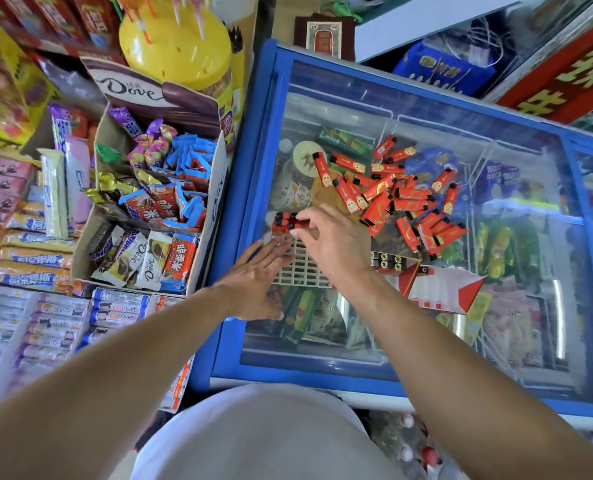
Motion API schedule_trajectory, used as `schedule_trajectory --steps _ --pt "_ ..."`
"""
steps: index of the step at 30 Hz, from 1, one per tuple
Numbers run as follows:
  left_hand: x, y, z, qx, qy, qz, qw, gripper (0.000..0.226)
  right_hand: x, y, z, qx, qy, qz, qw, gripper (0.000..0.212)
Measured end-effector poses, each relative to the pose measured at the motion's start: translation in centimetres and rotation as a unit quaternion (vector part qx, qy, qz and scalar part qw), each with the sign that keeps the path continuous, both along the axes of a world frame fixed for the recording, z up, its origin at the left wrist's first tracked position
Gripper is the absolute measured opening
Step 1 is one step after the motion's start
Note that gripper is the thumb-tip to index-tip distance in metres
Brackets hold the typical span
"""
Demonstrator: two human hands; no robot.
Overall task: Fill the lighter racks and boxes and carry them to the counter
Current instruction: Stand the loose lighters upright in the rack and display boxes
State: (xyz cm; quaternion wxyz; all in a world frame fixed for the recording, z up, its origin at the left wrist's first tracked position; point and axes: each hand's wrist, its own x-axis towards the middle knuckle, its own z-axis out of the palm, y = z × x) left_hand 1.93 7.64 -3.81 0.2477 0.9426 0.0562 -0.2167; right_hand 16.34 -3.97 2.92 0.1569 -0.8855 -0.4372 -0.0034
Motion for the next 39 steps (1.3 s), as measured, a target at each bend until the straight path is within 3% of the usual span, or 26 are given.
schedule_trajectory --steps 8,10,13,17,20,23,26,28,31,35,37,39 --pt "0.0 -0.2 0.0 0.006 -0.014 0.013 1.0 0.117 2.0 0.2 -0.8 0.042 0.046 0.02 0.998 0.013" --pt "0.0 -0.2 0.0 0.007 -0.013 0.011 1.0 0.117 2.2 0.5 -0.5 0.022 0.045 0.027 0.998 0.024" --pt "-0.1 -0.3 0.0 0.013 -0.013 0.01 1.0 0.118 2.1 0.8 -0.3 -0.051 0.033 0.056 0.997 0.056" --pt "0.0 -0.3 0.0 0.028 -0.015 -0.005 0.999 0.116 2.1 1.0 -0.5 -0.089 0.048 0.075 0.992 0.052" --pt "0.2 -0.3 0.1 0.037 -0.01 -0.013 0.999 0.116 2.7 0.9 -0.2 -0.067 0.109 0.071 0.989 0.058" --pt "0.3 -0.6 0.1 0.04 0.008 -0.01 0.999 0.118 6.8 0.5 0.2 -0.023 0.149 -0.033 0.988 0.03" --pt "0.5 -1.1 0.3 0.046 0.022 -0.004 0.999 0.122 11.5 0.1 -0.7 -0.114 0.159 -0.141 0.97 0.02" --pt "0.7 -1.6 0.7 0.06 0.038 0.001 0.998 0.122 12.7 0.2 -1.9 -0.177 0.158 -0.148 0.96 0.028" --pt "0.9 -2.8 1.3 0.072 0.057 0.024 0.995 0.121 13.0 0.8 -3.3 -0.177 0.164 -0.155 0.958 0.026" --pt "0.6 -3.6 1.4 0.114 0.033 0.037 0.992 0.105 12.7 1.4 -3.4 -0.189 0.21 -0.141 0.949 0.01" --pt "0.3 -3.5 1.3 0.145 0.013 0.03 0.989 0.092 12.0 1.2 -2.4 -0.151 0.231 -0.133 0.952 0.007" --pt "0.0 -3.6 1.2 0.166 0.02 0.016 0.986 0.092 10.8 0.8 -0.5 -0.05 0.255 -0.122 0.958 0.01"
